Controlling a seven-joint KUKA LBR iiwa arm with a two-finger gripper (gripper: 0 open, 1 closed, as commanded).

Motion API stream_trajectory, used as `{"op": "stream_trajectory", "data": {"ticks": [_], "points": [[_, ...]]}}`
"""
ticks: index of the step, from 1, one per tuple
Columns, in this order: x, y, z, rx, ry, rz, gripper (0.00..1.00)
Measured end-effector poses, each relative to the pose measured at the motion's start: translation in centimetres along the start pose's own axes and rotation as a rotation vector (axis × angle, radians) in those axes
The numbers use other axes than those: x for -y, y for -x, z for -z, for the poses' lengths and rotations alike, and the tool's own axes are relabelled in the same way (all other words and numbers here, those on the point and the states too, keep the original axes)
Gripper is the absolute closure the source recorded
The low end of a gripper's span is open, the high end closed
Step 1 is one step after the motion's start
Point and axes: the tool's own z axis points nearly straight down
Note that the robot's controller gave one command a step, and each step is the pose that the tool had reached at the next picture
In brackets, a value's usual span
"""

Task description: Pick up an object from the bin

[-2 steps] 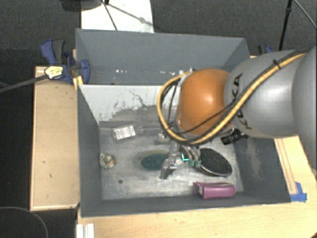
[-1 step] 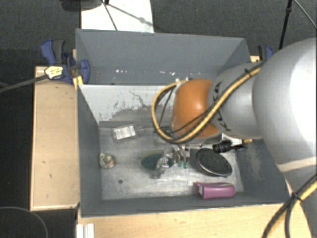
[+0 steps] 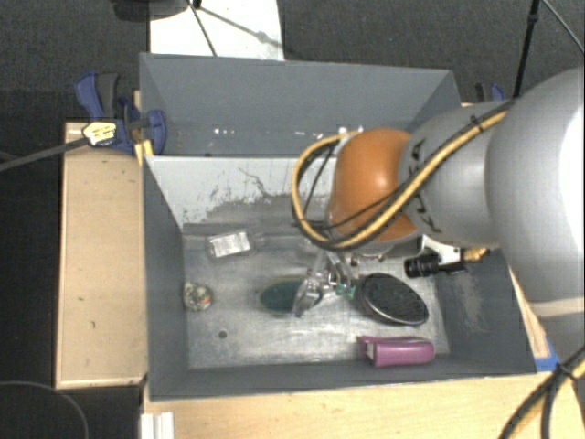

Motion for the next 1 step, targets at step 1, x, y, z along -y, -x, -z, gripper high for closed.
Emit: {"op": "stream_trajectory", "data": {"ticks": [1], "points": [[-0.82, -0.24, 0.0, 0.002, 0.001, -0.11, 0.0]]}}
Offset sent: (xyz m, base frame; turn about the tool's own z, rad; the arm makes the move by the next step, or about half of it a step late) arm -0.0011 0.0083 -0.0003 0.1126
